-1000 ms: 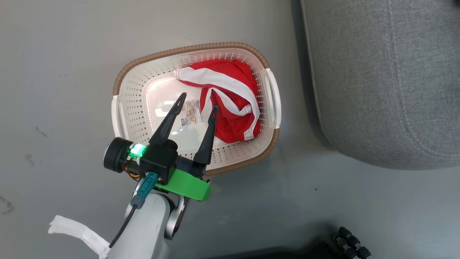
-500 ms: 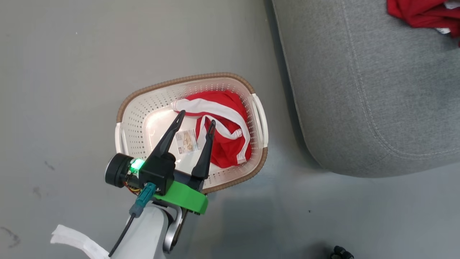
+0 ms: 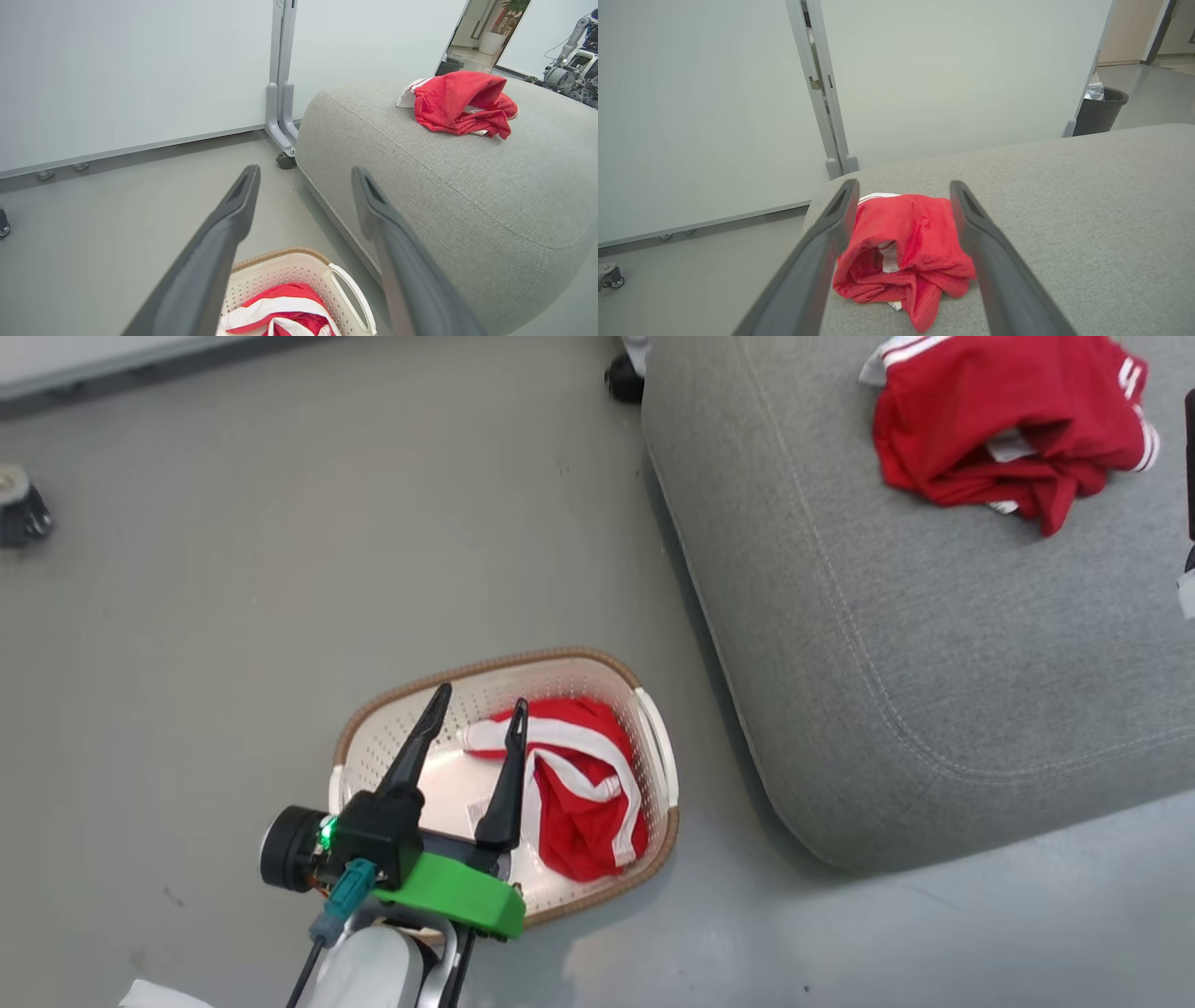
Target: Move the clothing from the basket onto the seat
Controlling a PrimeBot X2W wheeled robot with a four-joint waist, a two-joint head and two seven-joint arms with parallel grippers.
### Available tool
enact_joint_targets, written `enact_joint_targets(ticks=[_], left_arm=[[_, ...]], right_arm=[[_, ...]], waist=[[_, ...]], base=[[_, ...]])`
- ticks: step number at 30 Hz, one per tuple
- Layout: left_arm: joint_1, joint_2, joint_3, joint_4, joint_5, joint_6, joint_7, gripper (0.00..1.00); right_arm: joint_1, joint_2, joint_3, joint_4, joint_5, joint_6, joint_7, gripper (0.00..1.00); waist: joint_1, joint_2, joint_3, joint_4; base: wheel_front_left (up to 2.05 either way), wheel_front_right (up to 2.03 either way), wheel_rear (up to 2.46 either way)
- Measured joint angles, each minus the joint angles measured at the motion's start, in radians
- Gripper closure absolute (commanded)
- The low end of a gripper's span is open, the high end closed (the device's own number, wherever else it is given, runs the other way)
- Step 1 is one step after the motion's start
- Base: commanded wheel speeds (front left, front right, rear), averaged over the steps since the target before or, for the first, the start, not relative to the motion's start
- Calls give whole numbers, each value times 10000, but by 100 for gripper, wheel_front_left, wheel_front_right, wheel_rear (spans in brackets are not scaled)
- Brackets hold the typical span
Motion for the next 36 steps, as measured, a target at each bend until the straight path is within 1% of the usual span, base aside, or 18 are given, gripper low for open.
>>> enact_joint_targets(ticks=[4,7,12,18,23,30,32,36], left_arm=[[220,-2,263,-109,-132,127,2,0],[424,0,422,-207,-255,207,0,0],[848,2,807,-341,-376,341,0,0],[1346,2,1091,-589,-679,470,0,0],[1632,4,1308,-587,-897,529,0,0],[1867,6,1620,-474,-982,610,0,0],[1903,6,1609,-460,-832,616,0,0],[2010,6,1609,-479,-965,711,0,0]], right_arm=[[753,242,-552,-1220,-336,0,0,0],[1478,646,-1016,-2153,-713,0,0,0],[2738,1628,-1735,-3524,-1150,0,0,0],[4427,2755,-1952,-4550,-2136,-2,0,0],[5481,3641,-1808,-4786,-2650,-2,0,0],[6266,4533,-1569,-4663,-3212,-6,0,0],[6336,4646,-1572,-4602,-3392,-6,0,0],[6393,4846,-1645,-4541,-3789,-6,0,0]], waist=[[0,0,-635,33],[0,0,-1059,123],[0,0,-1695,391],[0,0,-2348,851],[0,0,-2745,1321],[0,0,-3117,1747],[0,0,-3172,1811],[0,0,-3228,1866]], base=[[0,0,0],[0,0,0],[0,0,0],[0,0,0],[0,0,0],[0,0,0],[0,0,0],[0,0,0]])
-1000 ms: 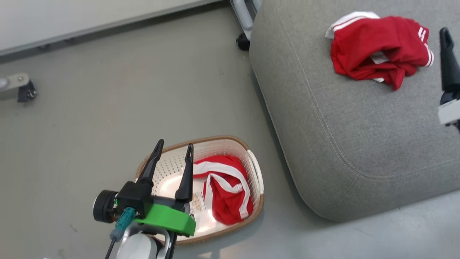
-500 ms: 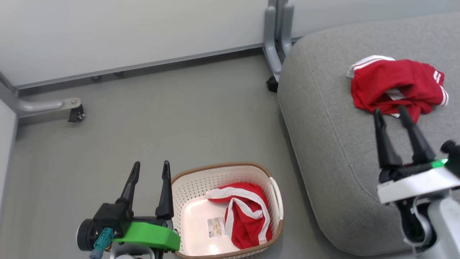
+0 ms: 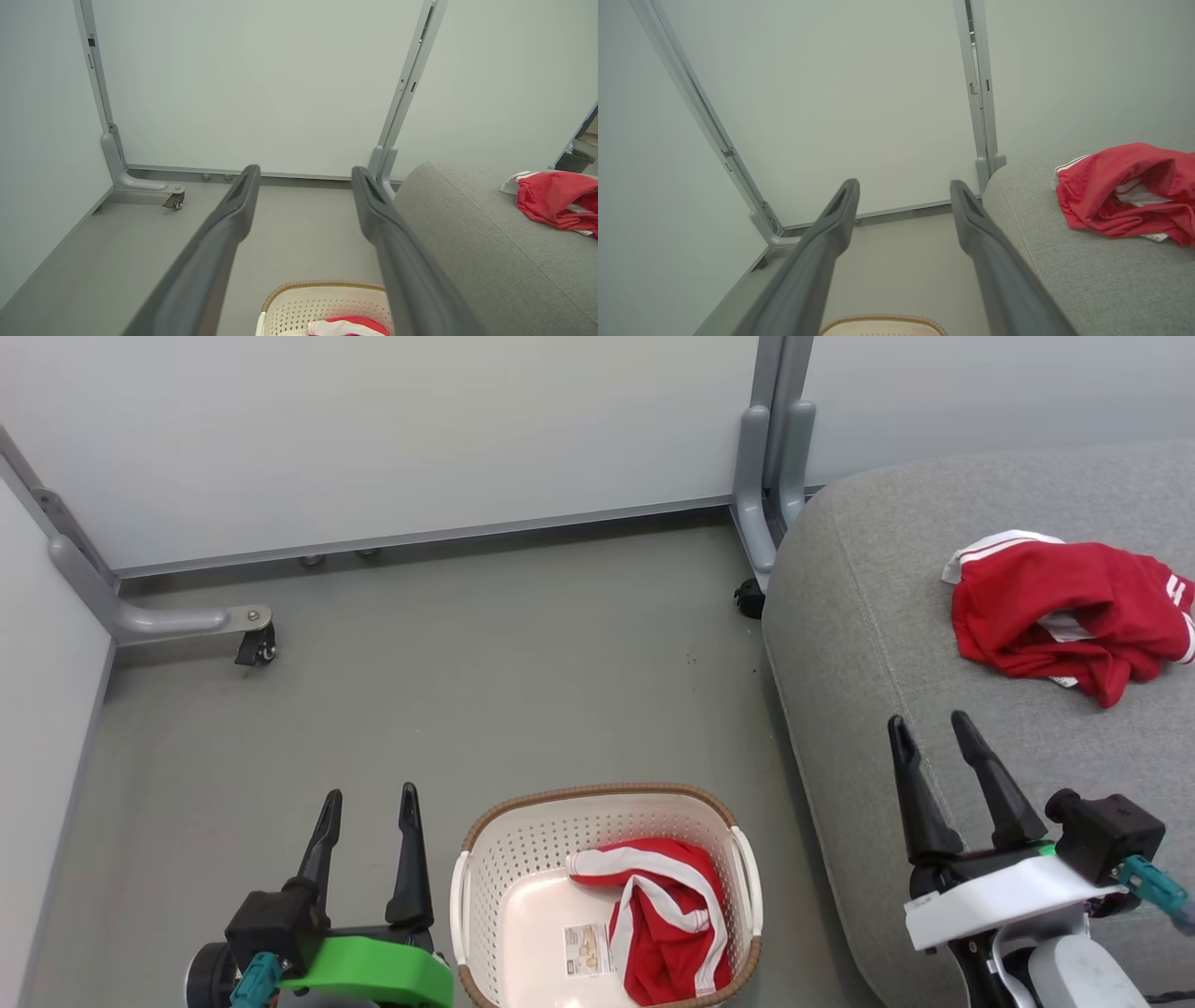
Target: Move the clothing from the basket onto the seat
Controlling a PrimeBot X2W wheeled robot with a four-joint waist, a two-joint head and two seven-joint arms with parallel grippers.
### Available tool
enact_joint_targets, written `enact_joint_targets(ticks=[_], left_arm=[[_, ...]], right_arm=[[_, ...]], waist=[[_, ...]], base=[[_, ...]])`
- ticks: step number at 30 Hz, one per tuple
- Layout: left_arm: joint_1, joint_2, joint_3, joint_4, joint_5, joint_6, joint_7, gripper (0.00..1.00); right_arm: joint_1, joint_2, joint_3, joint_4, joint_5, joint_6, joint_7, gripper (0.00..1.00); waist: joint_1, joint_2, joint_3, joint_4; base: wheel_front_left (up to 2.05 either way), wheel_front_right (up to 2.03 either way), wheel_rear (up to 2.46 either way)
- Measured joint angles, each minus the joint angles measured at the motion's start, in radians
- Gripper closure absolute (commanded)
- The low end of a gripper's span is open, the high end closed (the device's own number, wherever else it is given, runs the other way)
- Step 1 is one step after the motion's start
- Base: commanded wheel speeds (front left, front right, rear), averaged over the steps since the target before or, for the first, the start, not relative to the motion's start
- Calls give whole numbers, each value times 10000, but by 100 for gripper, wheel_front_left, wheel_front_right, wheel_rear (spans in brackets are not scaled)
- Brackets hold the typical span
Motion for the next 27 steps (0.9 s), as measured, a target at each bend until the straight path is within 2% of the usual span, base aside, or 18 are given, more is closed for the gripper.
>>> enact_joint_targets(ticks=[10,27], left_arm=[[22,0,-42,132,-36,69,0,0],[23,0,-130,291,173,-38,0,0]], right_arm=[[69,94,6,151,-328,0,0,0],[35,153,-115,171,-192,0,0,0]], waist=[[0,0,-42,33],[0,0,-21,-76]], base=[[0,0,0],[0,0,0]])
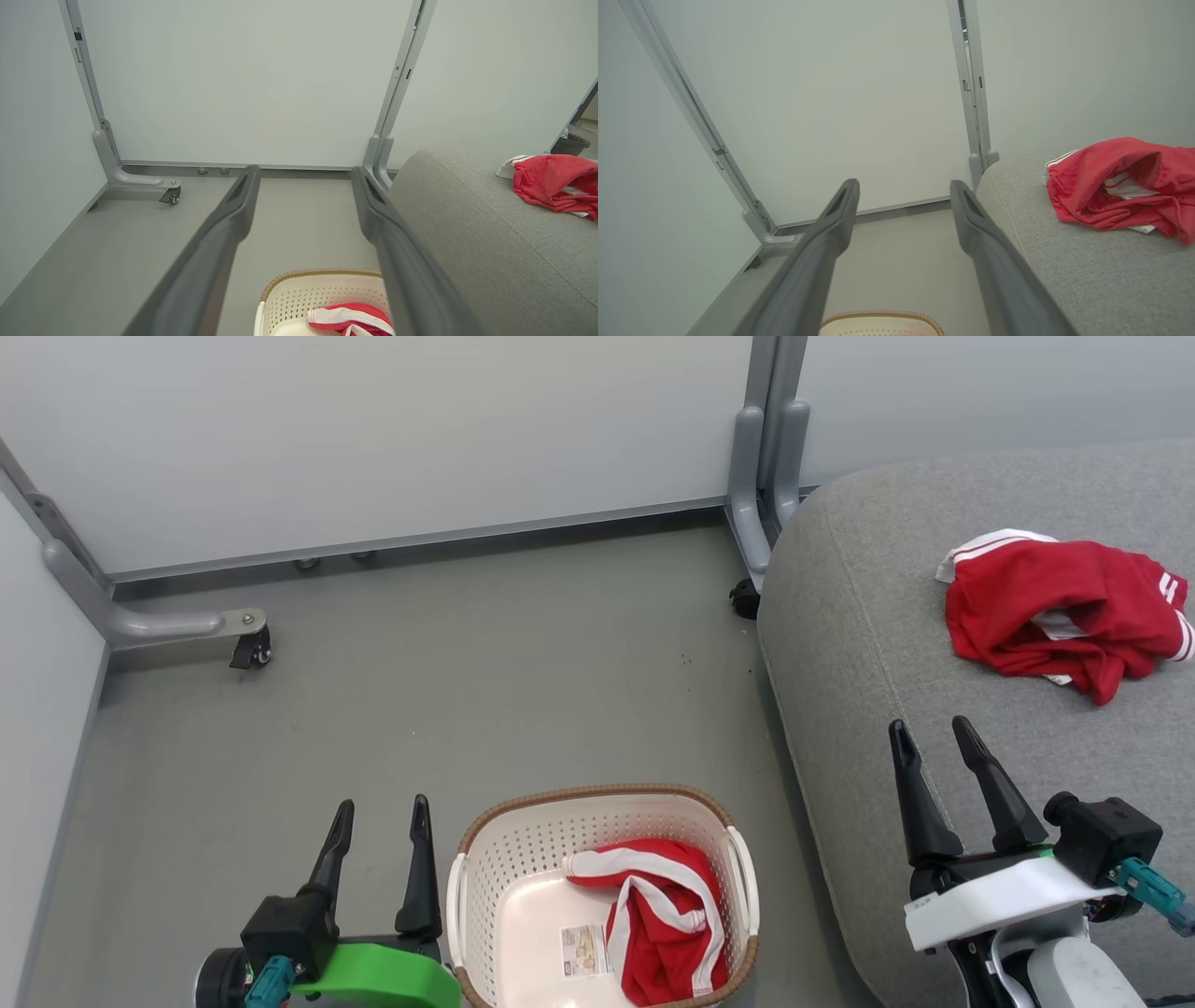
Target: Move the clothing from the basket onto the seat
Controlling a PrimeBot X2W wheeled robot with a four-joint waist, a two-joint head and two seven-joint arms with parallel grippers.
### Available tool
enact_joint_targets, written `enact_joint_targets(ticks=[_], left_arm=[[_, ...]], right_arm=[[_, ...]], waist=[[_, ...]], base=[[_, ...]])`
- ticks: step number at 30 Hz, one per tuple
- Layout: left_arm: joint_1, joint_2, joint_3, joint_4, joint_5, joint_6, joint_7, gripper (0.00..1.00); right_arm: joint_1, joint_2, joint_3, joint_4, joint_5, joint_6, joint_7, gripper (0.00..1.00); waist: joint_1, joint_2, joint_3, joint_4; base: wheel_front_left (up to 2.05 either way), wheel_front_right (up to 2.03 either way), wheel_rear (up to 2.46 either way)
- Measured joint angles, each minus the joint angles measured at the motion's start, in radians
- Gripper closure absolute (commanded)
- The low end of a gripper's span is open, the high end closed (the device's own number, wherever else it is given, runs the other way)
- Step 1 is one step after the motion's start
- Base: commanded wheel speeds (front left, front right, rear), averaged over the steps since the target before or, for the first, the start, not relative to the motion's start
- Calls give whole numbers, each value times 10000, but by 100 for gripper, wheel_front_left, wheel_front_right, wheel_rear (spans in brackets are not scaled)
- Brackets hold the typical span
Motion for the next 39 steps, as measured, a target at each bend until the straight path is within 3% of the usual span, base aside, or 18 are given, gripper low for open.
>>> enact_joint_targets(ticks=[20,29,39], left_arm=[[-127,0,-408,410,383,-270,2,0],[-2232,-4,-1204,1377,1904,-535,-4,0],[-5757,230,-2648,4548,3638,-1162,0,0]], right_arm=[[-133,-88,-295,-102,-109,0,0,0],[-1210,-288,-838,-844,-435,0,0,0],[-2522,-328,-1198,-2104,-403,0,0,0]], waist=[[0,0,458,-180],[0,0,1994,-341],[2,0,4550,-814]], base=[[0,0,0],[0,0,0],[0,0,0]])
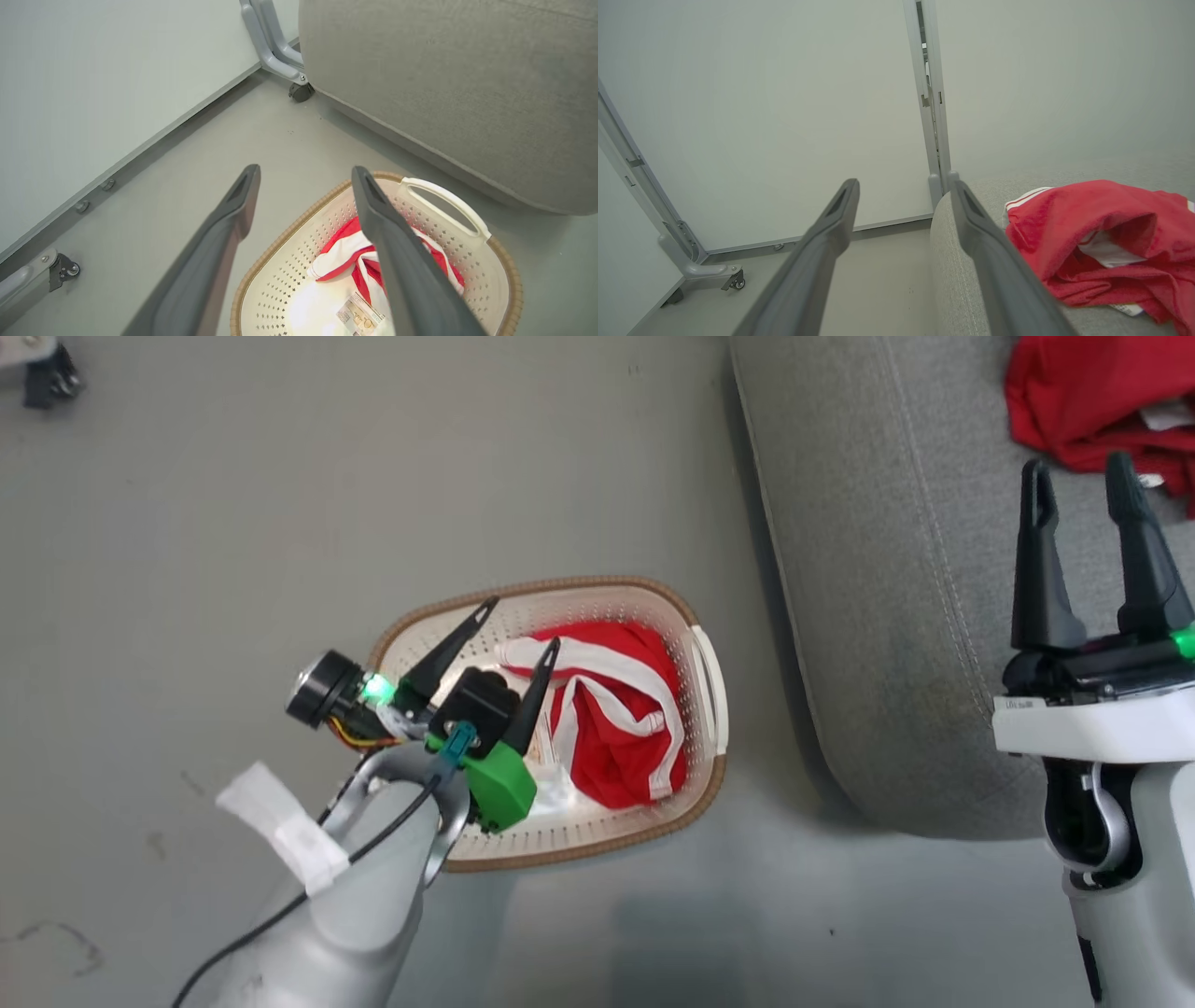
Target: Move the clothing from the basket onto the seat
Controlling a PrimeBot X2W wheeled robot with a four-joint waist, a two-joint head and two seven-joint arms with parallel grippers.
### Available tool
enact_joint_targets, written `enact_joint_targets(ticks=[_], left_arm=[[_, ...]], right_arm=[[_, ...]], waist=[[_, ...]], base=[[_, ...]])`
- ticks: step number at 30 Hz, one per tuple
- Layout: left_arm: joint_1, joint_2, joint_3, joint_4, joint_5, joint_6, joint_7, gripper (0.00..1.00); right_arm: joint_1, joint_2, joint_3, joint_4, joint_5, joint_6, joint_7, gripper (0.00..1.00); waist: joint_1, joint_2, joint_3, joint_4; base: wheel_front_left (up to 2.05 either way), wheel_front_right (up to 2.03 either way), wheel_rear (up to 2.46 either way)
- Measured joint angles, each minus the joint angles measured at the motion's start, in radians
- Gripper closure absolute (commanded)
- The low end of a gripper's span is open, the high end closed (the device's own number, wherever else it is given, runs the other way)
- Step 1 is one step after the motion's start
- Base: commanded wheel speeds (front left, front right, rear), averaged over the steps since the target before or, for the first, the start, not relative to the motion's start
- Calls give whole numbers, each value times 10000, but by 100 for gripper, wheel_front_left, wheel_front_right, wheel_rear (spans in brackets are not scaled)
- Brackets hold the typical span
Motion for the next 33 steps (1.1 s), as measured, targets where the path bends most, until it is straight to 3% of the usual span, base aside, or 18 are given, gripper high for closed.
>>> enact_joint_targets(ticks=[11,16,21,25,29,33], left_arm=[[-3129,29,-2353,4249,1306,-410,2,0],[-4152,-75,-2748,5381,1446,-391,2,0],[-4830,-127,-3012,6063,1678,-44,4,0],[-5440,-92,-3152,6222,1831,493,4,0],[-5628,36,-3584,6381,2190,617,77,0],[-6059,82,-3666,6414,2274,1260,77,0]], right_arm=[[-945,345,186,-1337,-33,0,0,0],[-1156,502,295,-1444,-73,0,0,0],[-1311,598,364,-1513,-104,0,0,0],[-1399,759,299,-1501,-167,0,0,0],[-1492,880,360,-1507,-174,0,2,0],[-1502,970,487,-1601,-184,0,0,0]], waist=[[1,0,2762,-699],[1,0,3870,-1022],[1,0,4769,-1336],[0,0,5383,-1599],[0,1,5840,-1855],[0,0,6099,-2111]], base=[[0,0,0],[0,0,0],[0,0,0],[0,0,0],[0,0,0],[0,0,0]])
